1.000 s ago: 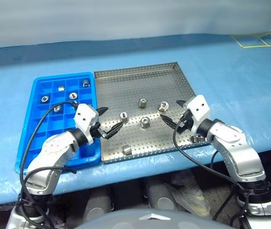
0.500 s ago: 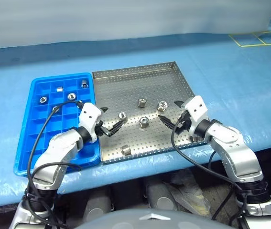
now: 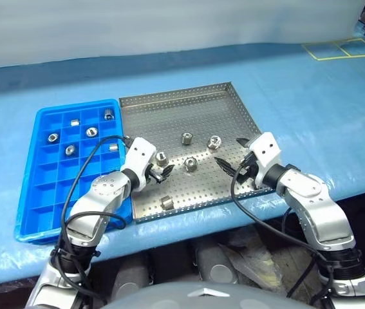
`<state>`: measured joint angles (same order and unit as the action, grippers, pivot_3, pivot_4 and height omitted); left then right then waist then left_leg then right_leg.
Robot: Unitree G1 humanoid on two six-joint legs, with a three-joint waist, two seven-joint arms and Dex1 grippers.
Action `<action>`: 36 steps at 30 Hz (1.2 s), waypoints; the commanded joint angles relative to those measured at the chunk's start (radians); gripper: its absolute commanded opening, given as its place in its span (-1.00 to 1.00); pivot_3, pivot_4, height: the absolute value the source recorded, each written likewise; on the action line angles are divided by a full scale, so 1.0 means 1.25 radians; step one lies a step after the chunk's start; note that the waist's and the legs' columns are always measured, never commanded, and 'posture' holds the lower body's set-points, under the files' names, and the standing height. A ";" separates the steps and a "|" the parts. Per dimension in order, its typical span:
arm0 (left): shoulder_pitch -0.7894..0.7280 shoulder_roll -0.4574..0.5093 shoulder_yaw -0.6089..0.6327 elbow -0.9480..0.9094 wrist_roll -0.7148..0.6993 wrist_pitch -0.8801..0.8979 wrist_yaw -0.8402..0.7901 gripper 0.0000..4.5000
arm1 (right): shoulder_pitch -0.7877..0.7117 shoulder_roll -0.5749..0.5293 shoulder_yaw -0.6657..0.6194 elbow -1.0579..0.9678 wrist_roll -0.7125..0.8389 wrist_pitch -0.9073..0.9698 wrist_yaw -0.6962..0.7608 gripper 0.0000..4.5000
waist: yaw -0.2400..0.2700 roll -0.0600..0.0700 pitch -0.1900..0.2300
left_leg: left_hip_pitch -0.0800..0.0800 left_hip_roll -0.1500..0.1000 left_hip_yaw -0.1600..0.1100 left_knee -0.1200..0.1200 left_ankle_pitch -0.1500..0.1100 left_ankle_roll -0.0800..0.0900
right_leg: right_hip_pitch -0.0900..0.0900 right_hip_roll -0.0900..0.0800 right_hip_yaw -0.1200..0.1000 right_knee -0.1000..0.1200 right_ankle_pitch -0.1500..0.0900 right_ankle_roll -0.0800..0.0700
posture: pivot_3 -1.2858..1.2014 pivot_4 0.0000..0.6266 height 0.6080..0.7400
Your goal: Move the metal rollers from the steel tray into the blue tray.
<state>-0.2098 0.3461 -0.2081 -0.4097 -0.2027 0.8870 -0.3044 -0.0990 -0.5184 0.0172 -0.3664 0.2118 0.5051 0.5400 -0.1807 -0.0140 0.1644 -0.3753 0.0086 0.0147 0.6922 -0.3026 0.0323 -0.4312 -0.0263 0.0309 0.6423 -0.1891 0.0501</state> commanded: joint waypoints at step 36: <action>-0.161 -0.085 -0.019 0.185 0.030 0.133 0.011 0.44 | -0.002 0.031 -0.021 -0.022 -0.008 -0.045 -0.050 1.00 | -0.014 0.000 0.000 | 0.001 -0.001 0.006 0.000 -0.001 0.002 | -0.001 0.000 0.008 0.000 0.002 0.003 | -0.20 -0.52 1.00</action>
<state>-0.4075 0.2463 -0.2255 -0.1813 -0.1649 1.0588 -0.2846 -0.0996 -0.4805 0.0118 -0.3659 0.2031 0.4741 0.4806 -0.1976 -0.0141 0.1643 -0.3738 0.0073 0.0223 0.6927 -0.3044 0.0353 -0.4323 -0.0263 0.0404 0.6421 -0.1866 0.0537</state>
